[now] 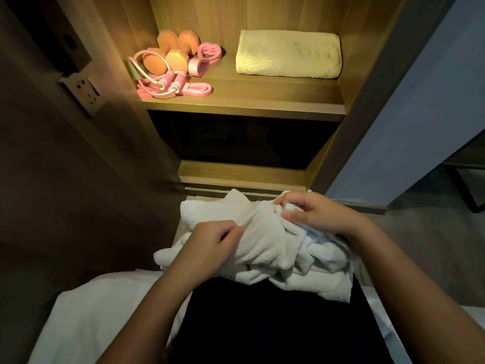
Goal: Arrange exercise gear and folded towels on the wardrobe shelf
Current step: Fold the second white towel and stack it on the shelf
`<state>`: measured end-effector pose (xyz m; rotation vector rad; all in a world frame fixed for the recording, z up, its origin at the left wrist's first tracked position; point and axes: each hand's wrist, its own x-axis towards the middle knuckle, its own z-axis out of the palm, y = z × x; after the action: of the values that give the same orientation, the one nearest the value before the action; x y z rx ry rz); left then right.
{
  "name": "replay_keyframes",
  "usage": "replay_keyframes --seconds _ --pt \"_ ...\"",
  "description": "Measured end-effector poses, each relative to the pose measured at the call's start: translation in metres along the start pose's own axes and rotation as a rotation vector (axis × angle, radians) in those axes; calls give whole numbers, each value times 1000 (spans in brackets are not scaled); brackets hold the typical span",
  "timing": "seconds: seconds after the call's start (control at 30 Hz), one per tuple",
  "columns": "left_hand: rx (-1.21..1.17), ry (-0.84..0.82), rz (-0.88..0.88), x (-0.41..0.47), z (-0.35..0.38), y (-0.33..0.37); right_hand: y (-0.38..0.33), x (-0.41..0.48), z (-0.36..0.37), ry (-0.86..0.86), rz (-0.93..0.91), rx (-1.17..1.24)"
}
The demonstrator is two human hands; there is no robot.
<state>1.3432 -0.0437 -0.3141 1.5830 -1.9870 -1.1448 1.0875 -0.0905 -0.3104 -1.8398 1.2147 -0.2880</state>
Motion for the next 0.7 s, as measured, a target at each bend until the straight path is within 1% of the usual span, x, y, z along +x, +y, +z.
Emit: replay_keyframes --seconds 0.03,0.1,0.23,0.3,0.43,0.5,0.6,0.63,0.7 --pt "39 1 -69 1 -3 0 1 -3 1 14 0 24" --pt "85 -17 -128 3 -5 2 2 -6 4 40 -9 34" --pt "102 -169 -111 3 0 19 1 -12 6 71 -40 71" --pt "182 -180 -74 3 4 26 -3 -16 4 83 -59 126" --pt "203 -206 -101 0 11 29 -10 -19 1 61 -99 149" --pt "171 -186 -89 -1 8 28 -9 -18 0 47 -89 103" --pt "-54 -198 -125 2 -10 24 -6 -17 0 59 -78 82" --pt "-76 -219 -144 3 -15 23 -6 -17 0 65 -81 100" --pt "15 -243 -99 5 -19 21 -7 -18 1 72 -90 133"
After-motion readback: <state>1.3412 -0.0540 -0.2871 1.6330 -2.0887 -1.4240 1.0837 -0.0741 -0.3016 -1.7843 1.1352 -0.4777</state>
